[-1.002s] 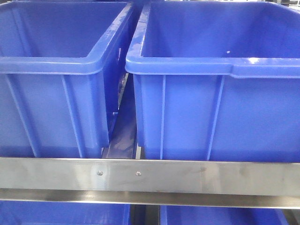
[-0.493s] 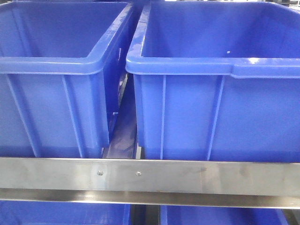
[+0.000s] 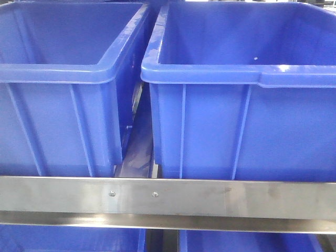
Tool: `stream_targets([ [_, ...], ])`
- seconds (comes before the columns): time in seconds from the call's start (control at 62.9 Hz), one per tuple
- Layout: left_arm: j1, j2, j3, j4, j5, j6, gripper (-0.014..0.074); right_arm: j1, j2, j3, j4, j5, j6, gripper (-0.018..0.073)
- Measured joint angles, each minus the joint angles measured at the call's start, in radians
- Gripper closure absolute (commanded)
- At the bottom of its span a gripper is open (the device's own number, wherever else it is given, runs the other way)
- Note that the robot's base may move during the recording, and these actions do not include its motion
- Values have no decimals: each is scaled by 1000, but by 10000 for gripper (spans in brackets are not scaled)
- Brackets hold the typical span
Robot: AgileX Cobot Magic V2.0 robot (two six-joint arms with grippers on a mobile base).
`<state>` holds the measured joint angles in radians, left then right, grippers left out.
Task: Sort and place red and blue blocks on shelf
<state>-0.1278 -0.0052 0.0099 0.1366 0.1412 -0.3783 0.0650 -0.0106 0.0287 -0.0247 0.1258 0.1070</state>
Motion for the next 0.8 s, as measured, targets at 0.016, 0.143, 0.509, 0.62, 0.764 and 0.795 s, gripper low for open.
stream_targets([
  [0.016,0,0,0,-3,0,0,467,0,0,0,0,0,0,492],
  [0.143,0,0,0,-24,-43,0,467,0,0,0,0,0,0,492],
  [0.509,0,0,0,-30,-55,0,467,0,0,0,0,0,0,492],
  [0.62,0,0,0,-30,-55,0,467,0,0,0,0,0,0,492],
  [0.764,0,0,0,-30,-55,0,467,0,0,0,0,0,0,492],
  [0.795,0,0,0,-30,-55,3,467,0,0,0,0,0,0,492],
])
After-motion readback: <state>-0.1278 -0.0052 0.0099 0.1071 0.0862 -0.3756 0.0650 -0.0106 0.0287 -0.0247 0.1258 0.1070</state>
